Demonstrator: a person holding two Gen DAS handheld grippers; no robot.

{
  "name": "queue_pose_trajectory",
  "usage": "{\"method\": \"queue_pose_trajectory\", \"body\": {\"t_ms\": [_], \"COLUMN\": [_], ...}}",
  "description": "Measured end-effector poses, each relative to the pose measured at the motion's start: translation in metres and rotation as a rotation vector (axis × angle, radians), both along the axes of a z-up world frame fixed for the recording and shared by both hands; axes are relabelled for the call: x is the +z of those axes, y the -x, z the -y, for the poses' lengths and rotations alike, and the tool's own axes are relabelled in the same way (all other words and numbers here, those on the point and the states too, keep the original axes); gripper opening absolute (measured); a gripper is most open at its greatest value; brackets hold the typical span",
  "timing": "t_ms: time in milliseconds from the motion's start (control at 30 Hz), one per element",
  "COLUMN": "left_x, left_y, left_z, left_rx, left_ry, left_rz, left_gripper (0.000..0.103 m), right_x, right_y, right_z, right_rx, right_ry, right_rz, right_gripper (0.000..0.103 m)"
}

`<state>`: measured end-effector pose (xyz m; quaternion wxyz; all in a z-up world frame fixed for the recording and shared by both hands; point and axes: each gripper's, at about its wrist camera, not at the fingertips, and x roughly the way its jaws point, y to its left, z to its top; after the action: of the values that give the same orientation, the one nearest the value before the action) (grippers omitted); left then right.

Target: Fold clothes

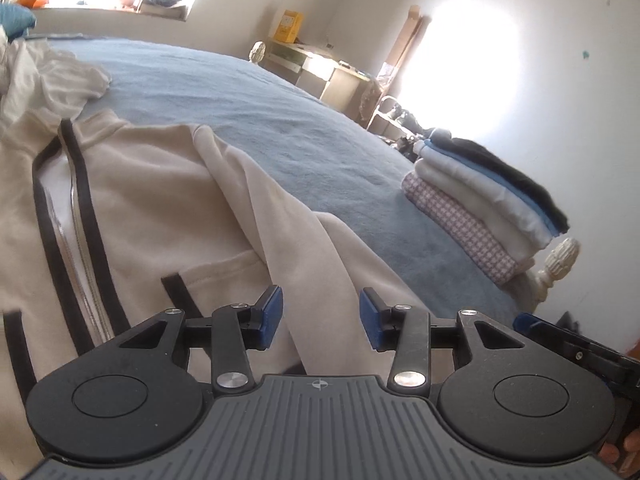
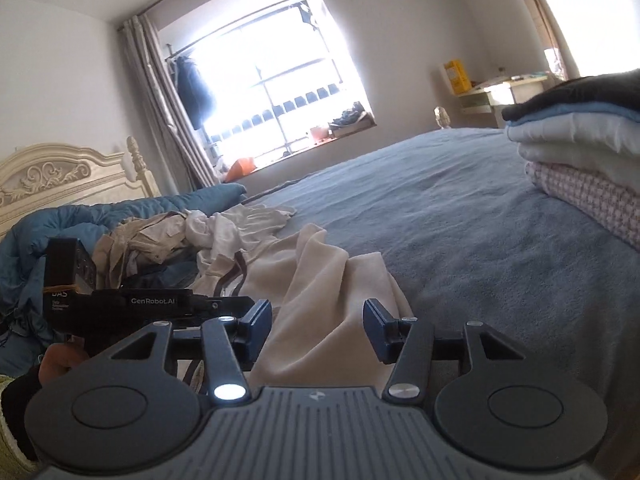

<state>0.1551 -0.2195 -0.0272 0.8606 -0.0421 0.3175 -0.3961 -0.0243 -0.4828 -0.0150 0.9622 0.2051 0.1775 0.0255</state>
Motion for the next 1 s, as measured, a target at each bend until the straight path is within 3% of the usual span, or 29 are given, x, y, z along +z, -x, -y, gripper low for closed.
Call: {"method": "queue_pose_trajectory", "body": {"t_ms": [67,233,267,300,367,433,533,567,633,767,833,867,900,1000], "left_x": [0.007,-0.007,-0.012,-0.015,-0.014,-0.01,-0.009,-0.013,-0.024,-0.039,-0.036,-0.032,-0.027,-0.018], "left_y": [-0.017,-0.071,-0.076,-0.079,-0.082,-0.085,-0.093,-0.096,-0.102,-0.099,-0.089,-0.08,-0.068,-0.029], "left_z": [0.02,0.079,0.085,0.089,0.076,0.06,0.015,0.003,-0.013,-0.044,-0.053,-0.056,-0.057,-0.057], "left_rx": [-0.022,-0.029,-0.028,-0.028,-0.007,0.018,0.084,0.115,0.167,0.229,0.229,0.213,0.181,0.073], "left_ry": [-0.041,-0.243,-0.266,-0.278,-0.194,-0.085,0.204,0.24,0.239,0.309,0.299,0.281,0.259,0.19], "left_rz": [0.038,-0.035,-0.044,-0.048,-0.077,-0.113,-0.254,-0.292,-0.351,-0.443,-0.431,-0.415,-0.397,-0.346], "left_gripper": [0.042,0.041,0.036,0.023,0.004,0.002,0.002,0.002,0.002,0.003,0.006,0.014,0.021,0.028], "right_x": [-0.012,-0.036,-0.04,-0.042,-0.048,-0.052,-0.059,-0.06,-0.06,-0.056,-0.053,-0.052,-0.051,-0.045], "right_y": [-0.005,0.002,0.003,0.006,0.011,0.015,0.02,0.021,0.023,0.034,0.042,0.047,0.053,0.073], "right_z": [0.001,-0.003,-0.004,-0.003,0.002,0.006,0.011,0.012,0.015,0.017,0.017,0.016,0.015,0.006], "right_rx": [-0.027,-0.058,-0.068,-0.074,-0.08,-0.088,-0.097,-0.099,-0.111,-0.129,-0.139,-0.141,-0.142,-0.118], "right_ry": [-0.03,-0.017,-0.007,-0.01,-0.034,-0.05,-0.063,-0.069,-0.078,-0.092,-0.1,-0.103,-0.105,-0.067], "right_rz": [-0.022,-0.09,-0.104,-0.114,-0.131,-0.145,-0.164,-0.17,-0.174,-0.171,-0.179,-0.18,-0.18,-0.159], "right_gripper": [0.054,0.054,0.054,0.054,0.054,0.054,0.054,0.054,0.054,0.054,0.054,0.054,0.054,0.054]}}
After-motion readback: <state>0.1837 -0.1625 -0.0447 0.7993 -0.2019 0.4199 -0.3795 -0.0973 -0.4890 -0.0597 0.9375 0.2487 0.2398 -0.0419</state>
